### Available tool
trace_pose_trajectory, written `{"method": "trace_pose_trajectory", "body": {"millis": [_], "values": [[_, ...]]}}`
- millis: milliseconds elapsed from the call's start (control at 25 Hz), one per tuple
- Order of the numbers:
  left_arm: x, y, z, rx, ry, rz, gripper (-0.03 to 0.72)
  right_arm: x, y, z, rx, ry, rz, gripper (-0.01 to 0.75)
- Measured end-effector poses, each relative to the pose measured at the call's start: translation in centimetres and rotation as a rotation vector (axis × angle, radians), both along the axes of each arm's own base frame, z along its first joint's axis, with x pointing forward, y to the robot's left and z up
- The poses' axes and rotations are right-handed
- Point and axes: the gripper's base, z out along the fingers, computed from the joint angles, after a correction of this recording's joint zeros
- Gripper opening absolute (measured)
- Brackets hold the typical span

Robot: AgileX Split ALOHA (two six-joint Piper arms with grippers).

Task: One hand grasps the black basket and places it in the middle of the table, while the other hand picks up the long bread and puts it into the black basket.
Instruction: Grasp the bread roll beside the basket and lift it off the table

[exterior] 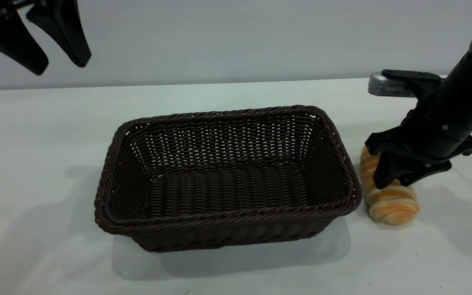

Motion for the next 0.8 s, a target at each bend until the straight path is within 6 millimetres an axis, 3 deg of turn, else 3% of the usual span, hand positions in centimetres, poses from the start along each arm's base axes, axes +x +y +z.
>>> {"method": "trace_pose_trajectory", "body": {"millis": [80,160,360,560,800], "values": [[-0.2,0.0,0.6,-0.004,-0.017,0.000,0.589,0.0,-0.1,-0.1,-0.014,0.000,0.021,0.130],[-0.5,0.1,1.2,-0.007,-0.034,0.000,0.589,-0.1,-0.4,-0.1,-0.026,0.003,0.039,0.055],[-0.8,0.2,1.9,-0.011,-0.055,0.000,0.589,0.1,-2.2,1.3,-0.042,0.000,0.038,0.031],[-0.8,0.2,1.9,-0.011,-0.056,0.000,0.589,0.5,-3.8,6.4,-0.057,-0.120,0.011,0.029],[-0.8,0.2,1.9,-0.011,-0.056,0.000,0.589,-0.3,-3.1,13.5,-0.022,-0.288,0.000,0.028]]}}
